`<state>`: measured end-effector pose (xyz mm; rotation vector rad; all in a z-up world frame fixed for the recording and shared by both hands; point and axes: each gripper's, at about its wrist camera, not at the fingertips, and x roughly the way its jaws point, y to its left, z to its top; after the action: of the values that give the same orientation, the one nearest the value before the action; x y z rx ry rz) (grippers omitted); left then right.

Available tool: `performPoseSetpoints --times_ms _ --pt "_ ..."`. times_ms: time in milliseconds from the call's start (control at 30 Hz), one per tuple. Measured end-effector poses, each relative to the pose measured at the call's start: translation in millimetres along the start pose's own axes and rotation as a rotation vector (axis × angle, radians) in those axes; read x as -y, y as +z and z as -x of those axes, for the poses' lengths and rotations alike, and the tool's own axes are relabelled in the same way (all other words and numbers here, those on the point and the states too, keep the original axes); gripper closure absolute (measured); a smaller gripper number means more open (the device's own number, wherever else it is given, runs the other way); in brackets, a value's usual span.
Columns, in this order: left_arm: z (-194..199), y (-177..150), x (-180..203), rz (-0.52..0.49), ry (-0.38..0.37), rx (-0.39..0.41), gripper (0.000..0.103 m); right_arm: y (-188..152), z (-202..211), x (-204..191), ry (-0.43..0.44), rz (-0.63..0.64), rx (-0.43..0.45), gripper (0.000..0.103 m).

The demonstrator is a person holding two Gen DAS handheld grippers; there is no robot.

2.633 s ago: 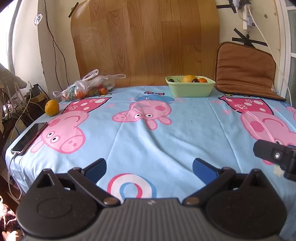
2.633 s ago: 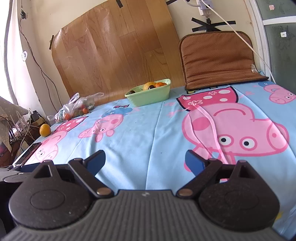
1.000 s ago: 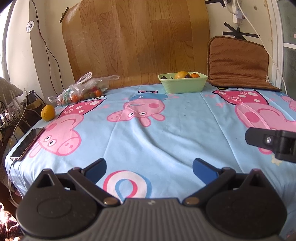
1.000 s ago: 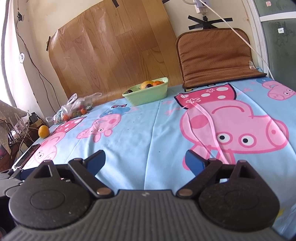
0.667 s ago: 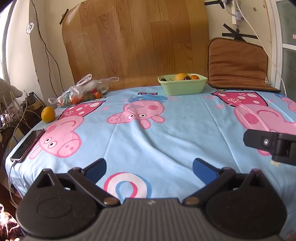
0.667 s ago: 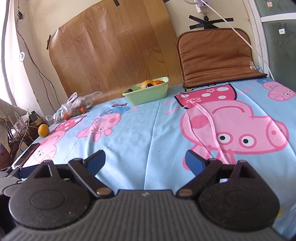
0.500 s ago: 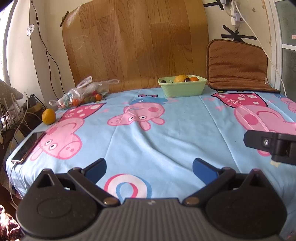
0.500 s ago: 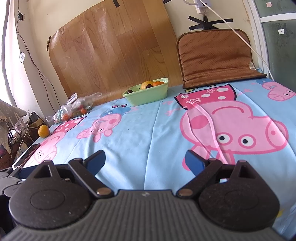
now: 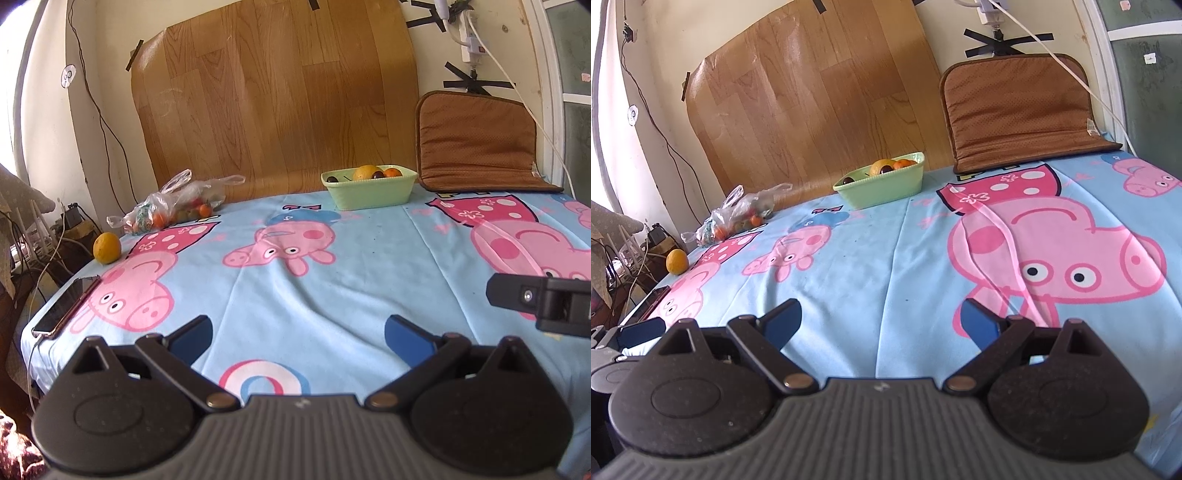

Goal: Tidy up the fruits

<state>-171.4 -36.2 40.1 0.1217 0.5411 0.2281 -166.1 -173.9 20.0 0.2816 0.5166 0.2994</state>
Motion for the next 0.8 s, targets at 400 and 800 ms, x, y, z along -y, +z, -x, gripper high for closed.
performPoseSetpoints --times_ms 400,800 --pt "-2.5 1.9 -0.9 0.014 -0.002 -0.026 0.000 1.8 3.8 -0.9 0.003 0.010 0.012 0.008" --pt "-6.4 0.0 -3.5 0.032 -0.037 -0.065 0.000 0.9 2.4 -1.5 0.006 0.014 0.006 0.008"
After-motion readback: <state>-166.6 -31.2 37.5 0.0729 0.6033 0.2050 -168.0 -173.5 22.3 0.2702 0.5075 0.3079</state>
